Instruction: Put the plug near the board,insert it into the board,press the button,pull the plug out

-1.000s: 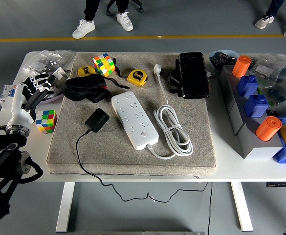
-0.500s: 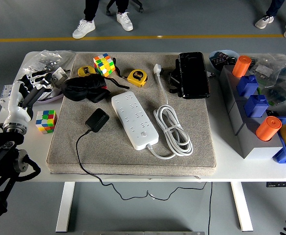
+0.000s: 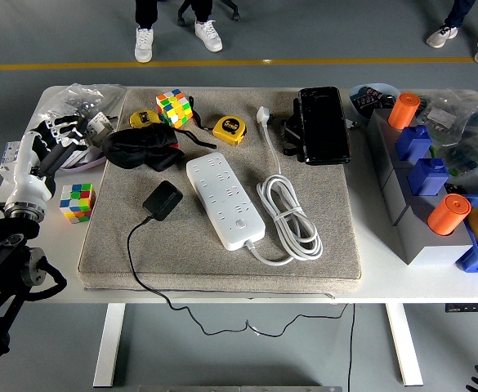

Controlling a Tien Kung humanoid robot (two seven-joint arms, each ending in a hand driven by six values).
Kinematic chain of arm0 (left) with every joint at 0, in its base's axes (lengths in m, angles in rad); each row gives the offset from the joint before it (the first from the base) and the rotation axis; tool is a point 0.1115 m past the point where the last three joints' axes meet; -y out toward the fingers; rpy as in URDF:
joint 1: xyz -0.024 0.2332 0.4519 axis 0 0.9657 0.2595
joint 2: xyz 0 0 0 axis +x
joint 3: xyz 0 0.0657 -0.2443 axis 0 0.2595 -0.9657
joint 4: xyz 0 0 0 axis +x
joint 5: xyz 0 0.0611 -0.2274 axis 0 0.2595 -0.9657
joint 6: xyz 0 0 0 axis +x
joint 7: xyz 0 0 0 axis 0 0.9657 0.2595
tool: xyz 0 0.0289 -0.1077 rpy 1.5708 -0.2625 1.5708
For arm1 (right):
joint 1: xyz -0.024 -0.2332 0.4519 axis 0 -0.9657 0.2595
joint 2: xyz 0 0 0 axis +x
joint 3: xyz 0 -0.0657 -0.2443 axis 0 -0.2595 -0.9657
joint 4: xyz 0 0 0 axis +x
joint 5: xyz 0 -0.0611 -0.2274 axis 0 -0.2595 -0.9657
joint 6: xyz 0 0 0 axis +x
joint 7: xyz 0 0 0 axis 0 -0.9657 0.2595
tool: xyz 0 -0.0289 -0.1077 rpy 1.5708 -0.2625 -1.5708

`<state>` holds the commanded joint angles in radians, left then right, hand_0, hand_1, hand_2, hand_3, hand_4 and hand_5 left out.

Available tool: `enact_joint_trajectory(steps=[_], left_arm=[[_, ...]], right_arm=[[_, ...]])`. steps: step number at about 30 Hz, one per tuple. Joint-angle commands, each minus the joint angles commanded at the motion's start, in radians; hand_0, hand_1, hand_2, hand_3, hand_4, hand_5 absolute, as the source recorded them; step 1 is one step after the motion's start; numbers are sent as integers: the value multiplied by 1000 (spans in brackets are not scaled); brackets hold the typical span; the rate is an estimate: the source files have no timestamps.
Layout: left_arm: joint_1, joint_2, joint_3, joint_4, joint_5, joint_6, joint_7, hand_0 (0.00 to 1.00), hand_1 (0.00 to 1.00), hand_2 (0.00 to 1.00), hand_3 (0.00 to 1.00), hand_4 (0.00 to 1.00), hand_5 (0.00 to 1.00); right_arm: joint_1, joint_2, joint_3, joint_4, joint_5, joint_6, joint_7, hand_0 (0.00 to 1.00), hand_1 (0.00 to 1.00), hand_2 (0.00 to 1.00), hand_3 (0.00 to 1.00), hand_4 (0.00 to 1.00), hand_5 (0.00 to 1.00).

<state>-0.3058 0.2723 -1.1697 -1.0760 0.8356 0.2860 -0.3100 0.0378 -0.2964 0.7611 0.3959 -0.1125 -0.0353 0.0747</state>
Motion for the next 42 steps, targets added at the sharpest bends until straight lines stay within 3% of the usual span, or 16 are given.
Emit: enact_joint_trajectory(steps=[24, 34, 42], left_arm=[[44, 24, -4, -8, -12, 0, -5, 419, 544, 559, 565, 885, 356], [32, 23, 1, -8, -11, -1, -2, 419, 540, 558, 565, 883, 354], [50, 15, -16, -18, -6, -1, 1, 417, 540, 558, 565, 882, 353]], right_arm=[[-4, 4, -51, -4, 1, 5, 0, 594, 645, 595, 497, 774, 502], [4, 6, -39, -4, 1, 6, 1, 594, 646, 596, 497, 775, 503], [-23, 0, -17, 0, -2, 4, -2, 594, 645, 597, 497, 776, 503]])
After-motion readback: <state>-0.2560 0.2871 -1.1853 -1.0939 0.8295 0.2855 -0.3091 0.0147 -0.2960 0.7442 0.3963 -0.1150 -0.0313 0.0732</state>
